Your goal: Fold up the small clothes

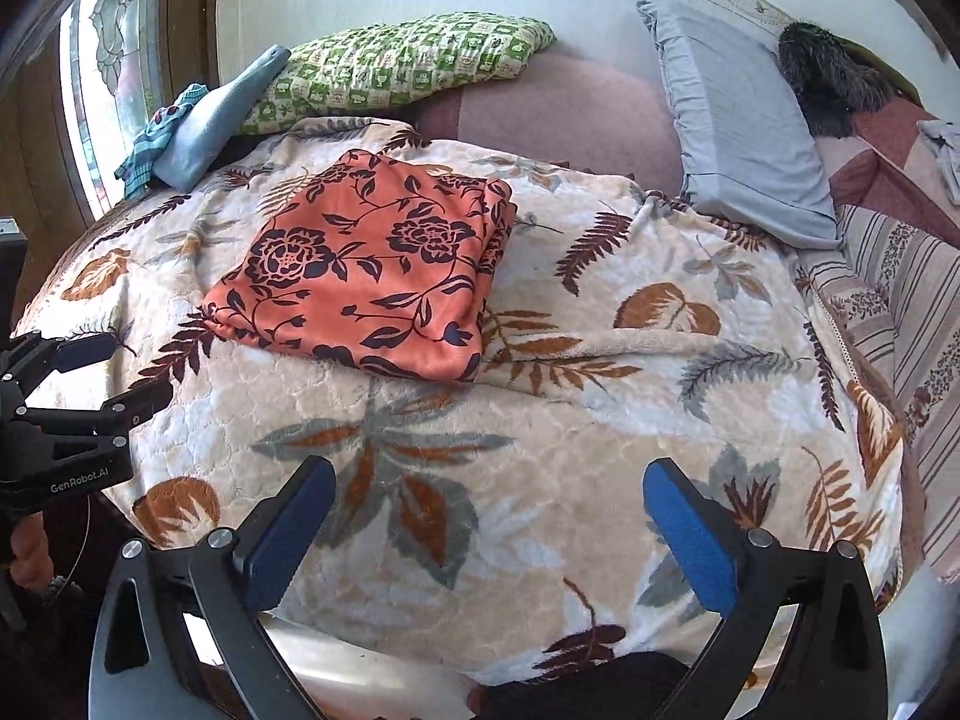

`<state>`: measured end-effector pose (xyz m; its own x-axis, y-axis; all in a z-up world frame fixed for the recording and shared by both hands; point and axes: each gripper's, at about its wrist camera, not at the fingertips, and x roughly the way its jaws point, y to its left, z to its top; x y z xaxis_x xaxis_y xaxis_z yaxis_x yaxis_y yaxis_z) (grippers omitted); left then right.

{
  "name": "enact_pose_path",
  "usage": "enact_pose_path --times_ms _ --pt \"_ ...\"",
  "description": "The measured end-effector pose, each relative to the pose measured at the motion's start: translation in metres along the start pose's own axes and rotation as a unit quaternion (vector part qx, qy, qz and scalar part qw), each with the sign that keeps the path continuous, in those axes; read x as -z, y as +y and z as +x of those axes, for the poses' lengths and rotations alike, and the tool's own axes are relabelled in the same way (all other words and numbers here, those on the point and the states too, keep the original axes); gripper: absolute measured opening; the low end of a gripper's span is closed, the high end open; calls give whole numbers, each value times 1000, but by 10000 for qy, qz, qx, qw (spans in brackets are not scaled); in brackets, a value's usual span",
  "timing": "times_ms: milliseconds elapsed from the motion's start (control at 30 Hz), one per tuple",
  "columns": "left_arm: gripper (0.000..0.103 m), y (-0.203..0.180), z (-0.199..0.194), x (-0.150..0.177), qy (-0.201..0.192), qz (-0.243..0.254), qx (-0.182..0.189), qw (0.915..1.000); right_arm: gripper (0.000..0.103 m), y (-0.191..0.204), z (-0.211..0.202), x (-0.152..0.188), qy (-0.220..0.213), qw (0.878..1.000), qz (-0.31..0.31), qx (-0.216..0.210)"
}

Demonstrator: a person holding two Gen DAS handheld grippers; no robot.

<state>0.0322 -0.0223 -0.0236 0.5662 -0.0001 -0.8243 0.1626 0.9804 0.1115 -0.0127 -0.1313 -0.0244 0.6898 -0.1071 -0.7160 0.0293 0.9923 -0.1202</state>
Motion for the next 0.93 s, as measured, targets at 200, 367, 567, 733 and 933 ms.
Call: enact_pose_path --times_ms 200,367,567,733,933 --pt "73 -3 -3 2 93 114 192 9997 103 -2 -1 1 -17 10000 28 38" --pt "73 -6 -7 2 99 135 295 9994 103 -3 -2 0 -29 10000 31 66" --pt "73 -7 -20 -1 -54 31 477 9988 103 -4 1 1 22 10000 37 63" --pt "73 -8 -35 -2 -246 29 409 9989 103 -5 1 0 7 10000 30 75" --pt "73 -10 -32 1 -187 97 273 9994 103 -8 2 0 9 10000 31 87"
